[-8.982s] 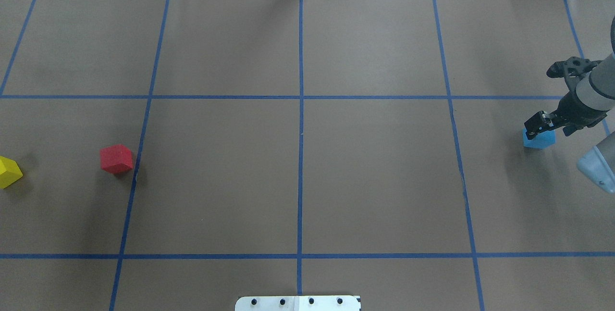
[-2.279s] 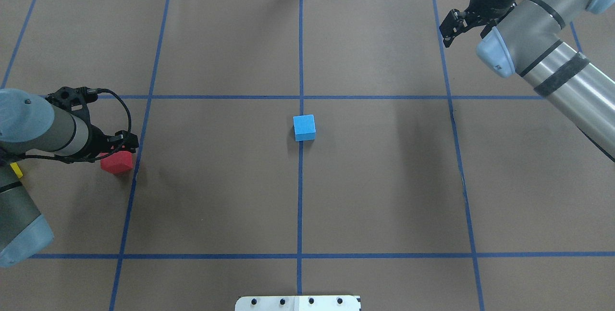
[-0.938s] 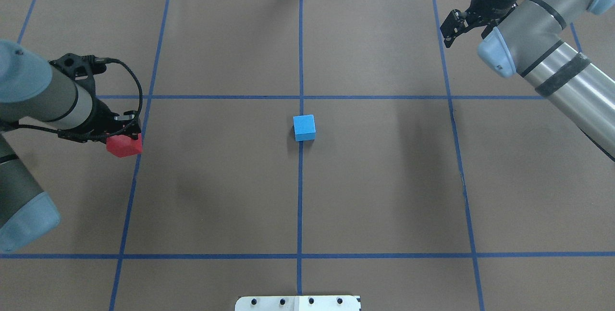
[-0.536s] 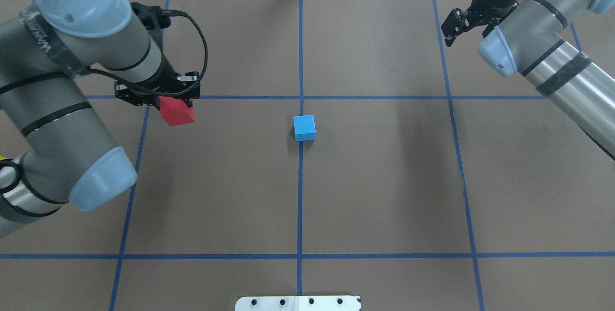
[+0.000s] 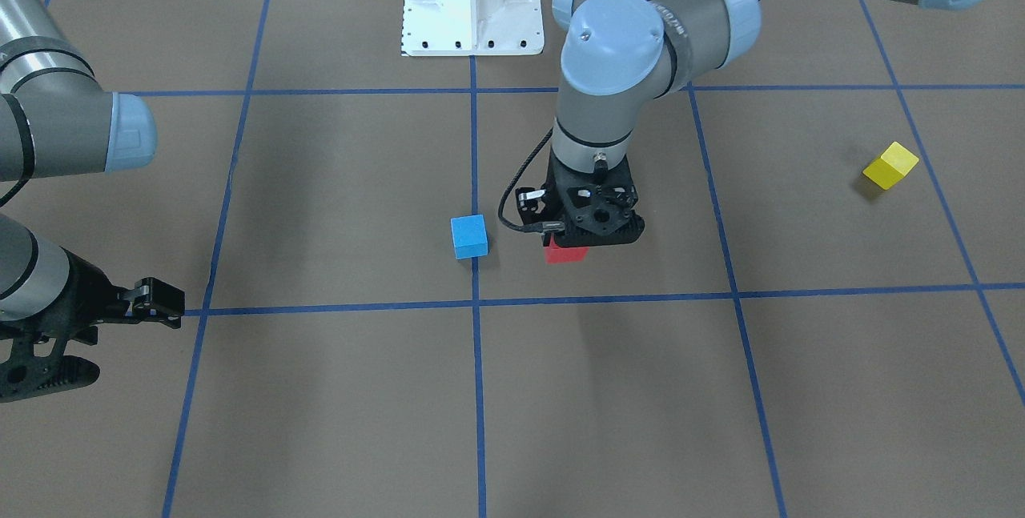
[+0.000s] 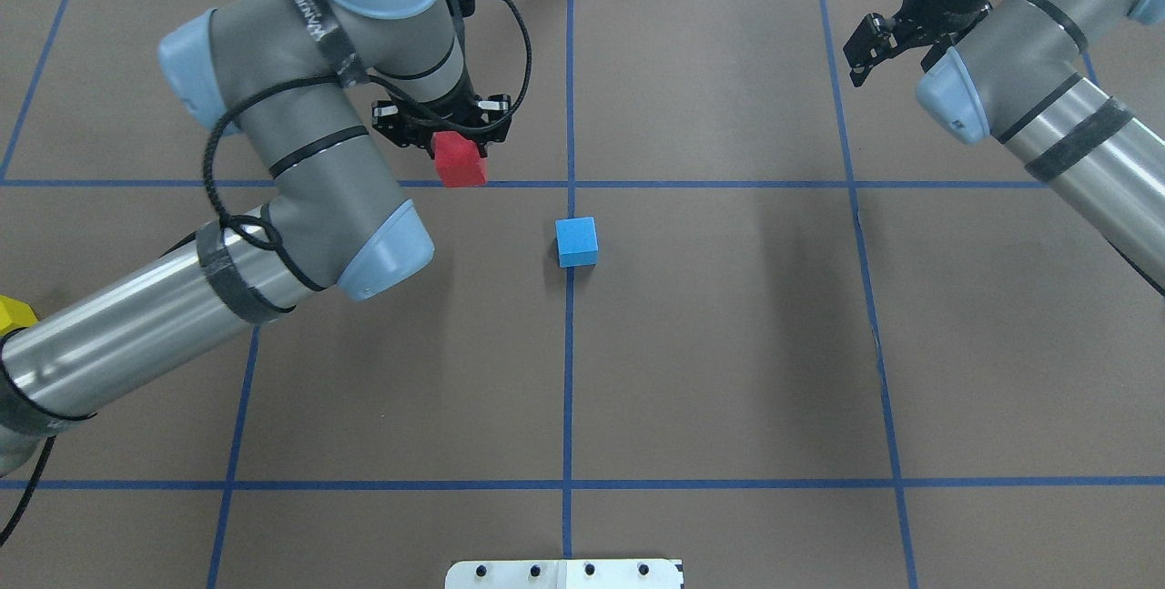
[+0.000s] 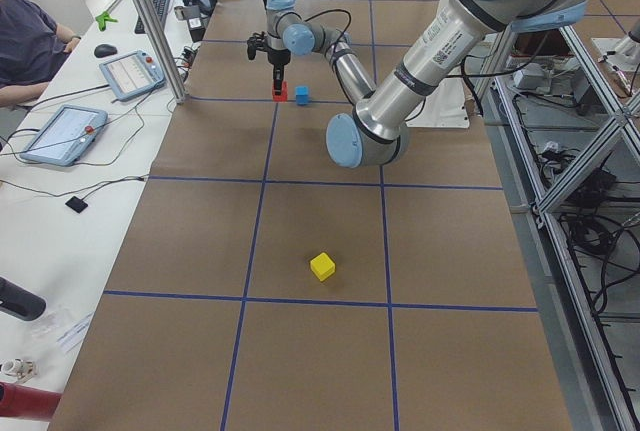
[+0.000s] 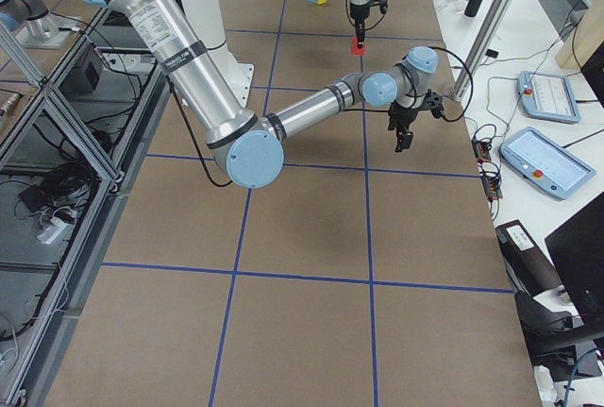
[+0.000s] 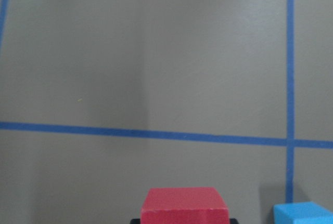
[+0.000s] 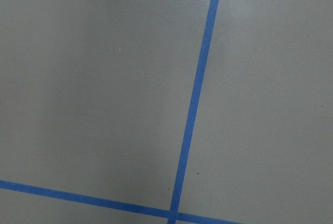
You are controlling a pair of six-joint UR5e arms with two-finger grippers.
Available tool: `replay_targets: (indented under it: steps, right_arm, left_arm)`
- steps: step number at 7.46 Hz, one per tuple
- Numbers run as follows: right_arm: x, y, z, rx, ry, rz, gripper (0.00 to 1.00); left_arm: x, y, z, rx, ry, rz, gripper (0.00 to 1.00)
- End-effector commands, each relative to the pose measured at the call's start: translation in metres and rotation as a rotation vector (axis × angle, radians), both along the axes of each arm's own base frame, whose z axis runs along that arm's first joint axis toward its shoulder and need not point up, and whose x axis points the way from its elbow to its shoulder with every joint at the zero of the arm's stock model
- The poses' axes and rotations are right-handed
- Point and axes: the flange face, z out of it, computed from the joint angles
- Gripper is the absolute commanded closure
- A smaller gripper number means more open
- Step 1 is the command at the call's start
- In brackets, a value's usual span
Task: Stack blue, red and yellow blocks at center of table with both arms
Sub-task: 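Carry the red block with the left gripper above the blue block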
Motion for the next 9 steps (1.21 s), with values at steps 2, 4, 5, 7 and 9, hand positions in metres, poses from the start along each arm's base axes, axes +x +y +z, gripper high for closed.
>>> replay_targets:
  steps: [2, 4, 5, 7, 9]
  right_arm:
    - [0.001, 0.001, 0.000, -0.002, -0.001, 0.003, 0.00]
    - [0.001, 0.001, 0.000, -0.003, -0.003, 0.001, 0.00]
    - [0.001, 0.001, 0.001, -0.004, -0.002, 0.001, 0.00]
    - [0.001, 0.002, 0.002, -0.007, -0.004, 0.000, 0.00]
    - [0.001, 0.002, 0.003, -0.010, -0.006, -0.001, 0.00]
  left_arm:
    - [0.036, -0.005, -0.038, -0.001, 0.007, 0.023, 1.00]
    - [0.073, -0.006, -0.044, -0.081, -0.001, -0.008, 1.00]
    - [0.081, -0.001, -0.043, -0.093, 0.004, -0.012, 1.00]
    - [0.091, 0.008, -0.040, -0.094, -0.002, 0.006, 1.00]
    - [0.102, 0.019, -0.035, -0.099, -0.008, 0.024, 1.00]
